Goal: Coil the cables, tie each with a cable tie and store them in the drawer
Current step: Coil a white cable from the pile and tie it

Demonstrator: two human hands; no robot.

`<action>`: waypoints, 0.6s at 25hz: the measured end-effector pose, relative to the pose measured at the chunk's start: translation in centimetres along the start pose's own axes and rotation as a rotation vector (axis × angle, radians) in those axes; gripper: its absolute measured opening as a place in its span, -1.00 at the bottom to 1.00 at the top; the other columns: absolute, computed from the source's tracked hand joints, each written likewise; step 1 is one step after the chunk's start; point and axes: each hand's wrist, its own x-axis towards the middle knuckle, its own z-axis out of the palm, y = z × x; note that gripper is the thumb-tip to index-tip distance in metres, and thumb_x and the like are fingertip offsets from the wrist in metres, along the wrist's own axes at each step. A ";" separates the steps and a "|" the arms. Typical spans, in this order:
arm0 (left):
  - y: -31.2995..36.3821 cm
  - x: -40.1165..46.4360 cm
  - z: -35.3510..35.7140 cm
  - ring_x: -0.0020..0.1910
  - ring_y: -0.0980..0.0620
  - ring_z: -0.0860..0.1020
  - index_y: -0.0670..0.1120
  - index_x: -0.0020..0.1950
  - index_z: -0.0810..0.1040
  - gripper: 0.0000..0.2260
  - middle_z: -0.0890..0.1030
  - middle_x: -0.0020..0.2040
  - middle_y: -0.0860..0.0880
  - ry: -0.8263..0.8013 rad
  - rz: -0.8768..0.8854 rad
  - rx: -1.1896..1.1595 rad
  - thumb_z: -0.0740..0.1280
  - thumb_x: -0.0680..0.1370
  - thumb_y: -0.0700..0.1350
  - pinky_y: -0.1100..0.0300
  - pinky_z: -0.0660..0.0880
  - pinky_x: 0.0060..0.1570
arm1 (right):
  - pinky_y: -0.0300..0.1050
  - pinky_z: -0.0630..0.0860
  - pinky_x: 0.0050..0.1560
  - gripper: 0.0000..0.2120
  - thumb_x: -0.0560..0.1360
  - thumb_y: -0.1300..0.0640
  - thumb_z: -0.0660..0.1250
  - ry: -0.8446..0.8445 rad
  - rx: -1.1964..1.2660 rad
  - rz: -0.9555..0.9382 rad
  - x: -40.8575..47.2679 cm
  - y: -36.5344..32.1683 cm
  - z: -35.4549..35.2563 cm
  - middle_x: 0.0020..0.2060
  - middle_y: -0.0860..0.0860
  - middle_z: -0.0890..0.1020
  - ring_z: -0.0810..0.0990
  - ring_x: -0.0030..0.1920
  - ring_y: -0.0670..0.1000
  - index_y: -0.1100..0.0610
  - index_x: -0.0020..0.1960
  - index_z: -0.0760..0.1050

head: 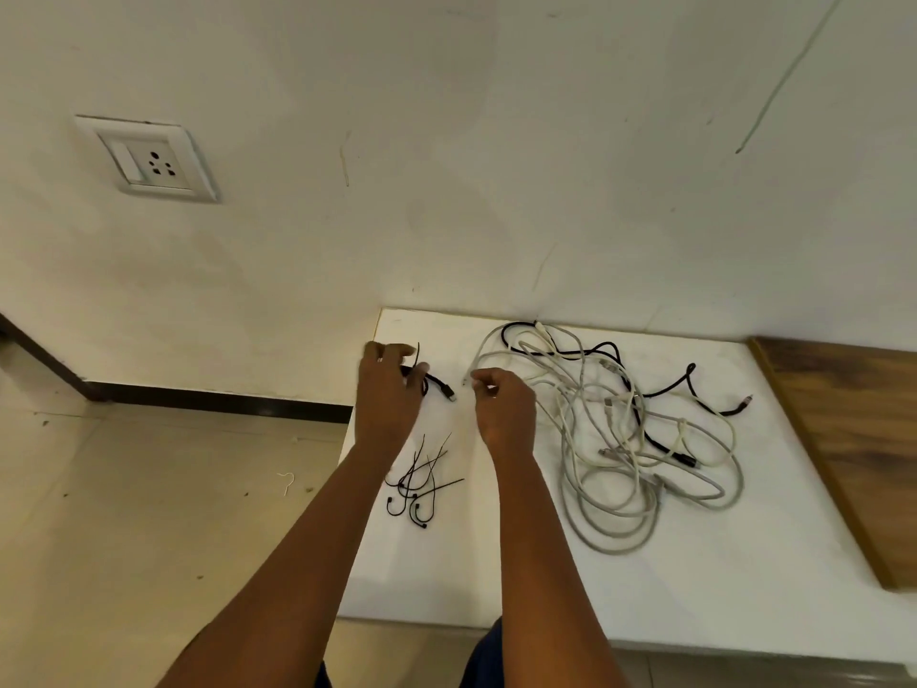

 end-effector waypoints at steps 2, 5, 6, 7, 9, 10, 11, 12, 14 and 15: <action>1.4 -0.7 1.7 0.02 -0.06 0.55 -0.20 0.19 0.51 -0.78 0.48 0.13 -0.14 -0.105 0.084 -0.018 0.31 0.56 -0.19 0.20 0.46 0.02 | -0.17 0.46 0.12 -0.81 0.54 0.24 0.26 0.039 -0.060 -0.045 0.2 1.0 -1.6 0.08 0.02 0.61 0.54 0.12 0.01 0.14 0.12 0.57; 2.3 -1.6 4.6 0.19 -0.12 0.46 -0.20 0.31 0.43 -0.72 0.46 0.23 -0.18 -0.231 0.140 0.057 0.21 0.60 -0.22 0.14 0.38 0.16 | -0.22 0.33 0.18 -0.73 0.53 0.29 0.25 -0.001 -0.240 -0.143 0.4 2.4 -2.6 0.19 0.01 0.53 0.43 0.25 0.02 0.13 0.20 0.54; 2.4 -1.6 5.4 0.25 -0.12 0.41 -0.21 0.36 0.38 -0.69 0.43 0.27 -0.19 -0.249 0.142 0.101 0.17 0.62 -0.23 0.16 0.33 0.19 | -0.22 0.32 0.20 -0.71 0.53 0.30 0.24 -0.018 -0.280 -0.154 0.6 2.7 -2.7 0.21 0.01 0.51 0.41 0.27 0.02 0.14 0.22 0.52; 2.5 -1.5 6.1 0.29 -0.12 0.37 -0.22 0.40 0.32 -0.67 0.40 0.31 -0.20 -0.264 0.135 0.140 0.14 0.63 -0.22 0.17 0.29 0.21 | -0.21 0.32 0.22 -0.70 0.54 0.31 0.23 -0.028 -0.302 -0.152 0.7 3.0 -2.7 0.22 0.02 0.50 0.39 0.29 0.02 0.15 0.24 0.51; 2.8 -0.9 7.1 0.31 -0.14 0.34 -0.25 0.44 0.24 -0.64 0.38 0.33 -0.22 -0.287 0.100 0.201 0.09 0.65 -0.20 0.15 0.27 0.23 | -0.19 0.33 0.23 -0.70 0.55 0.32 0.20 -0.034 -0.325 -0.124 1.1 3.4 -2.5 0.22 0.04 0.50 0.39 0.29 0.02 0.18 0.25 0.51; 3.0 -0.6 7.4 0.30 -0.15 0.34 -0.27 0.42 0.24 -0.65 0.39 0.32 -0.23 -0.289 0.077 0.226 0.08 0.65 -0.19 0.12 0.27 0.23 | -0.19 0.34 0.23 -0.70 0.56 0.33 0.18 -0.042 -0.338 -0.112 1.2 3.6 -2.3 0.21 0.06 0.51 0.39 0.29 0.03 0.19 0.24 0.52; 3.2 -0.2 7.6 0.28 -0.17 0.35 -0.29 0.40 0.27 -0.66 0.41 0.29 -0.24 -0.287 0.058 0.247 0.09 0.65 -0.18 0.10 0.27 0.22 | -0.19 0.34 0.21 -0.71 0.56 0.33 0.17 -0.057 -0.352 -0.107 1.2 3.8 -2.2 0.19 0.07 0.52 0.40 0.28 0.03 0.20 0.23 0.53; 3.4 0.1 7.8 0.26 -0.19 0.36 -0.30 0.36 0.30 -0.68 0.43 0.27 -0.26 -0.285 0.046 0.254 0.10 0.64 -0.19 0.08 0.27 0.21 | -0.20 0.33 0.19 -0.71 0.57 0.34 0.16 -0.074 -0.362 -0.105 1.3 4.0 -2.0 0.18 0.08 0.53 0.40 0.27 0.04 0.21 0.21 0.54; 3.5 0.7 7.9 0.23 -0.20 0.40 -0.32 0.30 0.38 -0.71 0.46 0.23 -0.28 -0.285 0.016 0.218 0.16 0.62 -0.21 0.07 0.30 0.17 | -0.22 0.32 0.17 -0.71 0.56 0.35 0.15 -0.084 -0.359 -0.098 1.4 4.1 -1.8 0.17 0.09 0.54 0.40 0.26 0.04 0.22 0.20 0.54; 3.6 0.9 7.8 0.20 -0.19 0.43 -0.32 0.27 0.42 -0.72 0.48 0.20 -0.28 -0.287 0.002 0.188 0.19 0.60 -0.23 0.09 0.32 0.14 | -0.21 0.32 0.17 -0.71 0.56 0.35 0.16 -0.078 -0.341 -0.091 1.4 4.1 -1.8 0.16 0.09 0.54 0.40 0.26 0.05 0.23 0.20 0.54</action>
